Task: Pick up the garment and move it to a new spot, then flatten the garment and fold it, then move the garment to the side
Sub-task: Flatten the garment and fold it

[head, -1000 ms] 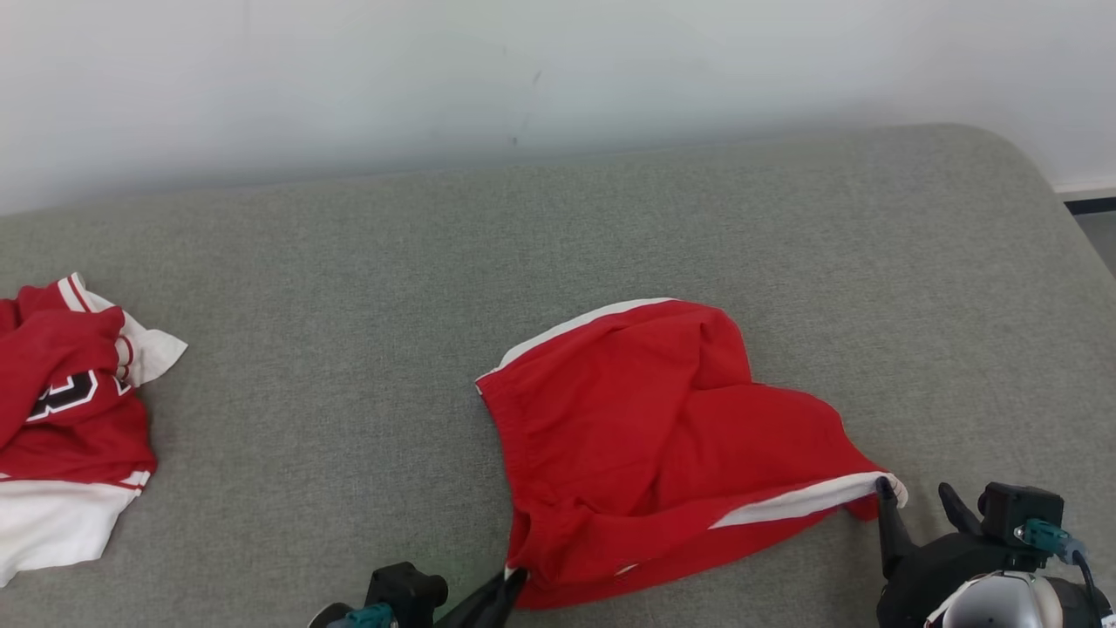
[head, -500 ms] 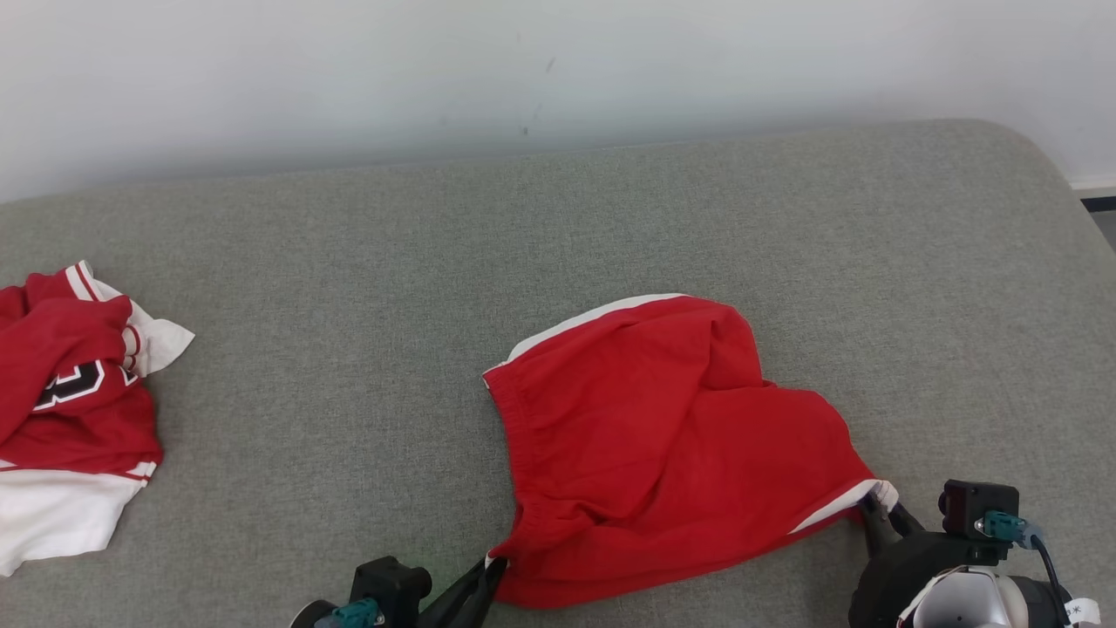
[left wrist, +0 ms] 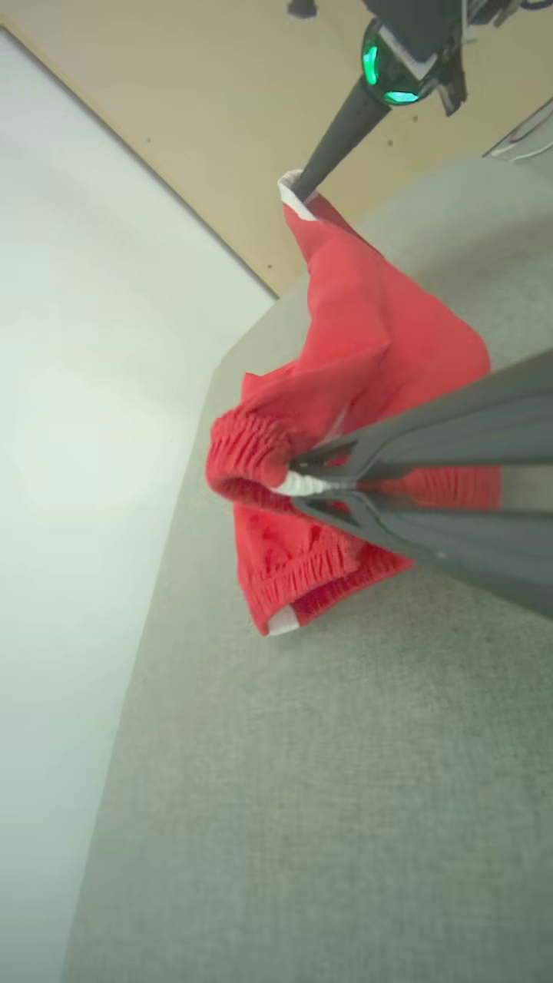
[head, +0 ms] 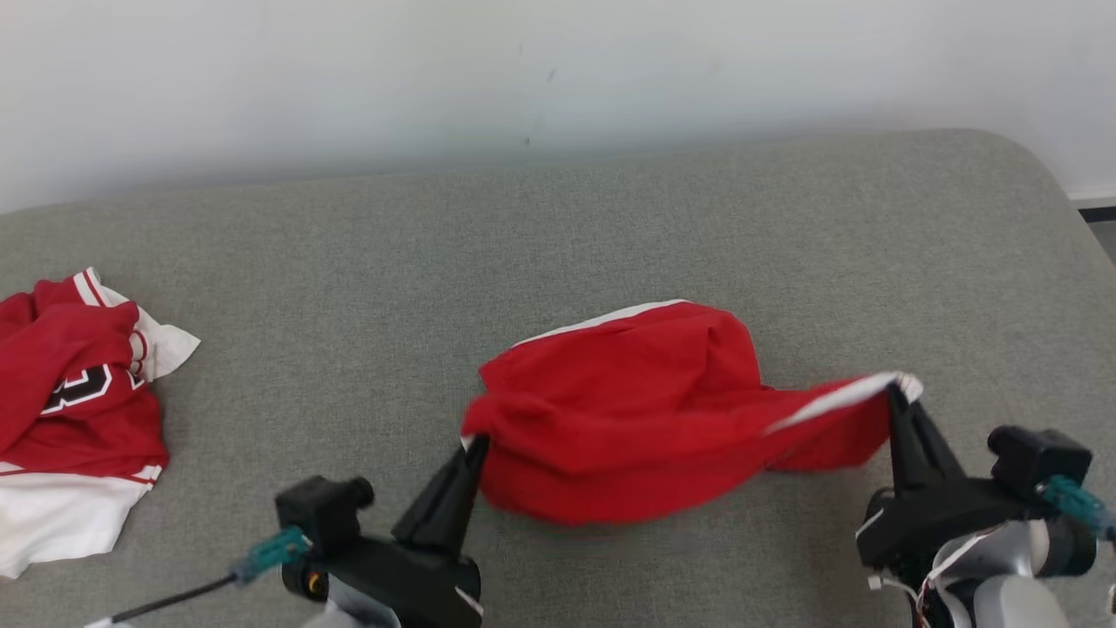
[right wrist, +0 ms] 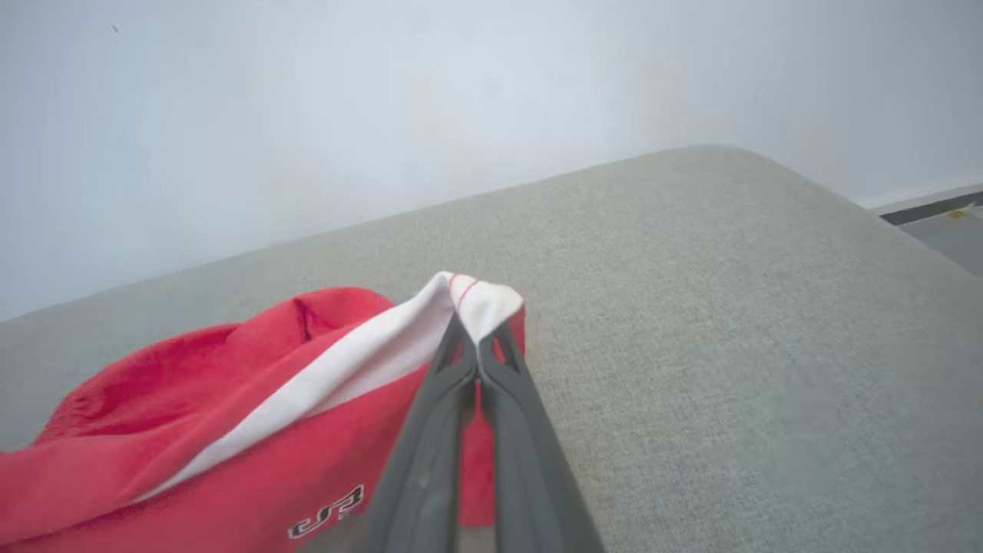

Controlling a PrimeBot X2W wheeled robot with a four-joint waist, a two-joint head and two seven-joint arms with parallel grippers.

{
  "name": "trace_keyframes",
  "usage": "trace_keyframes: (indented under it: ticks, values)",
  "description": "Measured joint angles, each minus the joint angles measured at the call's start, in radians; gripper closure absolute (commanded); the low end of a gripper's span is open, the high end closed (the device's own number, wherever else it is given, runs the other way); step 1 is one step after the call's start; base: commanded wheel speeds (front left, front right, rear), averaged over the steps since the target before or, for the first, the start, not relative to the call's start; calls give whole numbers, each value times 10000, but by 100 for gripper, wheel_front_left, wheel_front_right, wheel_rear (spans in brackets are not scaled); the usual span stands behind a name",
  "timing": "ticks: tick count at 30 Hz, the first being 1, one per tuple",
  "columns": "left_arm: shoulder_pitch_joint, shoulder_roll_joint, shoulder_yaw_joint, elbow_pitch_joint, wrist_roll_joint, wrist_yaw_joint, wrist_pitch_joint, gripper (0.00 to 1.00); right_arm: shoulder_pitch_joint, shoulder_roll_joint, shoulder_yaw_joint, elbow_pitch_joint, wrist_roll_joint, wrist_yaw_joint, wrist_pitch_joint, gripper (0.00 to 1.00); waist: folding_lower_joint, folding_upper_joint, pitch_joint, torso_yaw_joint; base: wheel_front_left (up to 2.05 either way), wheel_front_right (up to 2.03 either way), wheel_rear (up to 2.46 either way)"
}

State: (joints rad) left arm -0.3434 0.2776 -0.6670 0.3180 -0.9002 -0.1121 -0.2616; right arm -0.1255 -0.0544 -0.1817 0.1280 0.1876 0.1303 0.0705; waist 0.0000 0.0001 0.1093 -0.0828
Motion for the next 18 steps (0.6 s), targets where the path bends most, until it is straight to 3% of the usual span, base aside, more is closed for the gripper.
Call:
trace_keyframes:
  ticks: [5, 18]
  values:
    - [-57, -125, 848, -1114, -441, -111, -8, 100, -345, -270, 174, -1158, 834, 0, -500, 100, 0, 0, -122, -7, 0, 0, 0]
    - [-1055, 59, 1419, -3206, -1998, -130, 499, 100, -969, -836, 497, -3287, 1643, 0, -407, 100, -1, 0, -565, -266, 0, 0, 0]
